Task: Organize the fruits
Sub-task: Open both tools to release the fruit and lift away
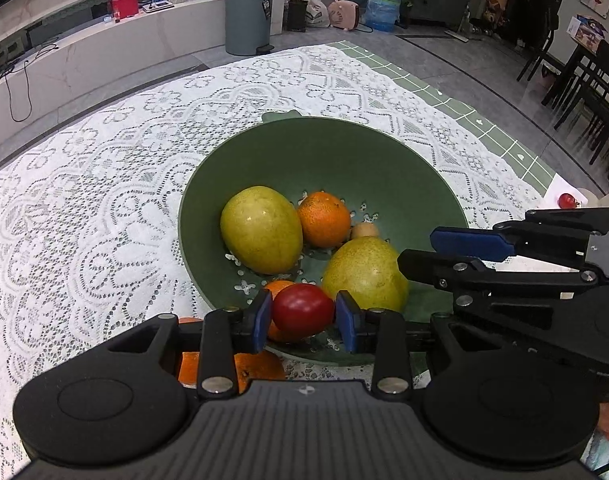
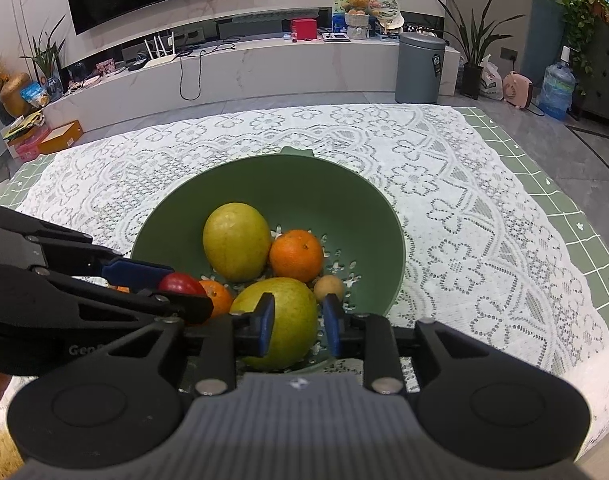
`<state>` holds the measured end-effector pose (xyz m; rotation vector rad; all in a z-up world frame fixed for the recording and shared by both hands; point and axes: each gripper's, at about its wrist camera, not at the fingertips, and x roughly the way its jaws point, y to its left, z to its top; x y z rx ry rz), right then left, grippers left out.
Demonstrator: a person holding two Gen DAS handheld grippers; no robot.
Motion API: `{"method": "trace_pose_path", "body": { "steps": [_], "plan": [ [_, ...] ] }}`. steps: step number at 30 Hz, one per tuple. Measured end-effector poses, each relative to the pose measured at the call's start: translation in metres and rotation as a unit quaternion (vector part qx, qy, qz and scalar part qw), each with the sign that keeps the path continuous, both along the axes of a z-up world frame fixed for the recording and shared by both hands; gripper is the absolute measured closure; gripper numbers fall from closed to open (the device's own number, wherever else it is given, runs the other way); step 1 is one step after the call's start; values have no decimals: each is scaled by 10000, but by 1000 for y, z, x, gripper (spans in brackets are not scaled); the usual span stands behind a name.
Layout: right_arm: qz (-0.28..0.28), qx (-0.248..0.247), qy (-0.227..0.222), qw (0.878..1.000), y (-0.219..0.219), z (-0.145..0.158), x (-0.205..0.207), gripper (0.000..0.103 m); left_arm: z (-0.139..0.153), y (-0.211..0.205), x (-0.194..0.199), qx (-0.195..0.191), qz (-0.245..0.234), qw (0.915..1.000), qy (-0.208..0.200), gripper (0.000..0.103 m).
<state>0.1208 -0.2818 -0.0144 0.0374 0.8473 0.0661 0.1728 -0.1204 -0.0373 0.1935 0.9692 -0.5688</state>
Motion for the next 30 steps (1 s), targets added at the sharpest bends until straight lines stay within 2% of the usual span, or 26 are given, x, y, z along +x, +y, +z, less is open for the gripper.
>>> {"method": "trace_pose_path", "body": {
  "steps": [6, 11, 16, 24, 27, 30],
  "plan": [
    [-75, 71, -9, 9999, -4, 0, 1, 73, 3, 5, -1, -133, 78, 9999, 10, 59],
    [-148, 103, -74, 9998, -6, 1, 0, 65, 13, 12, -6, -280, 198, 9994, -82, 49],
    [-117, 57, -245, 9996, -4, 4, -5, 57, 22, 21, -14, -425, 355, 9983, -171, 47],
    [-72, -19, -627, 9980, 0, 13, -17, 45, 36, 38, -32, -345, 629, 9963, -465, 47],
    [-82, -18, -732, 9973, 2, 16, -22, 45, 41, 47, -39, -288, 768, 9952, -531, 47],
    [-67, 200, -732, 9971, 3, 17, -27, 45, 44, 56, -48, -219, 870, 9942, -592, 47]
  ]
}}
